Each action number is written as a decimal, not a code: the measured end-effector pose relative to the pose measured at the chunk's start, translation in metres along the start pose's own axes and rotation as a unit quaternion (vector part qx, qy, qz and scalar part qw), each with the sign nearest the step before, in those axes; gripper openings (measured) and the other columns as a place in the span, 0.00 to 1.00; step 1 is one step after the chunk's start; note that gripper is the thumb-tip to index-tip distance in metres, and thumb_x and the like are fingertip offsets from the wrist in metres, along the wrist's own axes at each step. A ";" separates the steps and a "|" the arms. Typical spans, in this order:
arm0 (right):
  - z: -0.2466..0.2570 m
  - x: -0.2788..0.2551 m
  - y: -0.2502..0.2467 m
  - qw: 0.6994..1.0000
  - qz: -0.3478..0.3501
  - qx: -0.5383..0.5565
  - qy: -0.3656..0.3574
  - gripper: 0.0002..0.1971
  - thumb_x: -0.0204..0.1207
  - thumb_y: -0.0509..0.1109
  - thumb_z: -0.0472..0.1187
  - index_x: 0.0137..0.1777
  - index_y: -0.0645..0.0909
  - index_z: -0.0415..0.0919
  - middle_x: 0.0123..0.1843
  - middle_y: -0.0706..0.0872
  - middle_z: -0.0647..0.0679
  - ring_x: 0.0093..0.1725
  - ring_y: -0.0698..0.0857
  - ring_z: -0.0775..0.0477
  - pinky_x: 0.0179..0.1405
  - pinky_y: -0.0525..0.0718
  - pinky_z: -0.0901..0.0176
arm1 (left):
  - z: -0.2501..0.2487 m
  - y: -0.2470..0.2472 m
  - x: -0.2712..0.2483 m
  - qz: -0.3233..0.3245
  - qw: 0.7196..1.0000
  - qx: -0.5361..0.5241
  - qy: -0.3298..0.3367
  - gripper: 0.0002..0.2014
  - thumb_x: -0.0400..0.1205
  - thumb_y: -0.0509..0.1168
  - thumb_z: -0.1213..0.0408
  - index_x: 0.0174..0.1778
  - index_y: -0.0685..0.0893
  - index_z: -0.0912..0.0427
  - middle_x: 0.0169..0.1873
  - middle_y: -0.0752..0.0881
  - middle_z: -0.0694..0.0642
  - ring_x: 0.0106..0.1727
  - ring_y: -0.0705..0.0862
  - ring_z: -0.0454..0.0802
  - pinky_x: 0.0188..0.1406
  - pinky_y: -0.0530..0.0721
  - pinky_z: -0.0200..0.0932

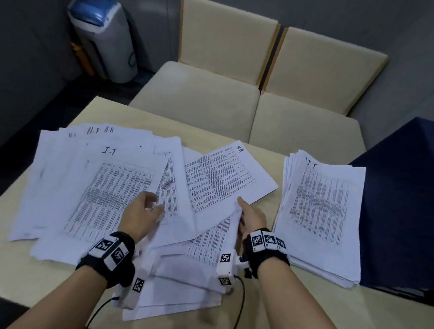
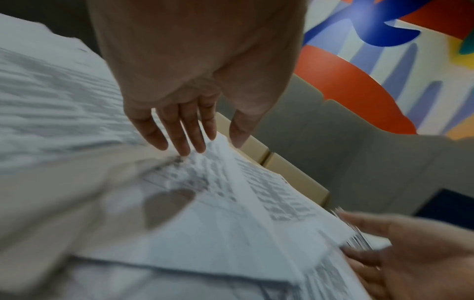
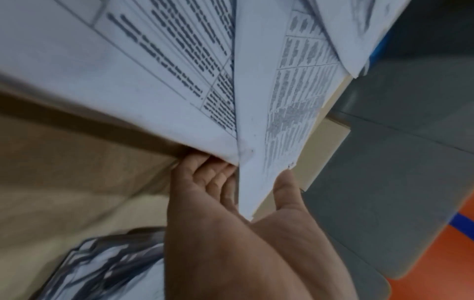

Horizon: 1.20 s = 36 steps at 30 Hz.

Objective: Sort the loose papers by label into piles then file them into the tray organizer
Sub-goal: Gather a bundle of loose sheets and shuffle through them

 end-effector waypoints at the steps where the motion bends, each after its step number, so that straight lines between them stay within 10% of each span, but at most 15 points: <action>1: 0.003 0.001 0.002 1.000 -0.015 0.003 -0.001 0.14 0.71 0.83 0.47 0.48 0.88 0.38 0.53 0.93 0.40 0.55 0.91 0.37 0.66 0.87 0.36 | 0.010 -0.014 0.004 -0.008 1.000 -0.015 -0.014 0.17 0.82 0.71 0.61 0.65 0.80 0.60 0.56 0.85 0.52 0.58 0.84 0.52 0.64 0.81 0.51; 9: 0.039 -0.041 0.042 0.996 -0.050 -0.071 0.035 0.25 0.80 0.77 0.43 0.74 0.76 0.37 0.67 0.82 0.43 0.63 0.81 0.40 0.60 0.77 0.53 | 0.076 -0.072 0.047 0.051 0.994 -0.057 -0.083 0.14 0.81 0.73 0.62 0.59 0.79 0.59 0.49 0.86 0.58 0.39 0.83 0.52 0.38 0.82 0.44; 13: 0.050 -0.053 0.067 0.964 -0.083 -0.253 0.001 0.36 0.84 0.71 0.48 0.83 0.64 0.25 0.82 0.73 0.32 0.79 0.74 0.32 0.75 0.73 0.47 | 0.079 -0.075 0.060 0.120 0.992 0.037 -0.031 0.14 0.81 0.72 0.56 0.57 0.77 0.55 0.42 0.86 0.56 0.38 0.84 0.51 0.38 0.84 0.46; 17: 0.097 -0.086 0.067 0.917 -0.185 -0.327 -0.135 0.21 0.85 0.70 0.50 0.63 0.80 0.29 0.61 0.86 0.30 0.61 0.85 0.30 0.64 0.84 0.41 | 0.076 -0.074 0.063 0.168 0.982 0.084 0.000 0.15 0.82 0.71 0.53 0.56 0.74 0.53 0.39 0.84 0.54 0.35 0.83 0.49 0.42 0.87 0.49; 20: 0.146 -0.132 0.057 0.894 -0.239 -0.302 -0.227 0.19 0.84 0.71 0.52 0.39 0.73 0.39 0.36 0.81 0.41 0.37 0.81 0.41 0.41 0.83 0.49 | 0.077 -0.078 0.066 0.227 0.973 0.052 -0.013 0.17 0.82 0.71 0.51 0.58 0.74 0.53 0.45 0.83 0.53 0.38 0.82 0.47 0.38 0.85 0.46; 23: 0.198 -0.193 0.057 0.872 -0.254 -0.223 -0.355 0.17 0.81 0.75 0.51 0.45 0.81 0.35 0.43 0.86 0.40 0.40 0.83 0.43 0.43 0.82 0.53 | 0.071 -0.096 0.075 0.216 0.976 0.031 0.013 0.15 0.83 0.69 0.51 0.59 0.78 0.55 0.50 0.85 0.51 0.47 0.85 0.47 0.47 0.84 0.45; 26: 0.229 -0.244 0.073 0.861 -0.208 -0.147 -0.440 0.13 0.80 0.76 0.47 0.56 0.86 0.37 0.50 0.90 0.48 0.43 0.88 0.56 0.43 0.86 0.65 | 0.073 -0.134 0.094 0.063 0.994 0.068 0.051 0.15 0.83 0.69 0.54 0.60 0.81 0.59 0.53 0.85 0.53 0.51 0.84 0.49 0.54 0.82 0.45; 32: 0.184 -0.195 0.146 0.949 -0.025 -0.058 -0.308 0.10 0.76 0.76 0.28 0.54 0.86 0.40 0.42 0.94 0.56 0.40 0.92 0.59 0.40 0.88 0.66 | 0.109 -0.174 0.123 -0.044 0.995 0.070 -0.052 0.29 0.78 0.73 0.51 0.67 0.75 0.67 0.65 0.77 0.66 0.67 0.77 0.65 0.68 0.78 0.58; 36: 0.076 -0.121 0.191 0.991 0.033 -0.091 -0.095 0.18 0.73 0.72 0.19 0.63 0.83 0.29 0.56 0.93 0.37 0.47 0.93 0.41 0.43 0.90 0.53 | 0.111 -0.179 0.120 -0.093 0.989 0.061 -0.102 0.33 0.78 0.73 0.48 0.70 0.74 0.67 0.69 0.74 0.66 0.71 0.72 0.65 0.67 0.76 0.62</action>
Point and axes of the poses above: each hand's wrist, its own x-axis towards the middle knuckle, its own y-axis out of the palm, z = x × y, the point moved 5 cm from there along x, towards the middle knuckle
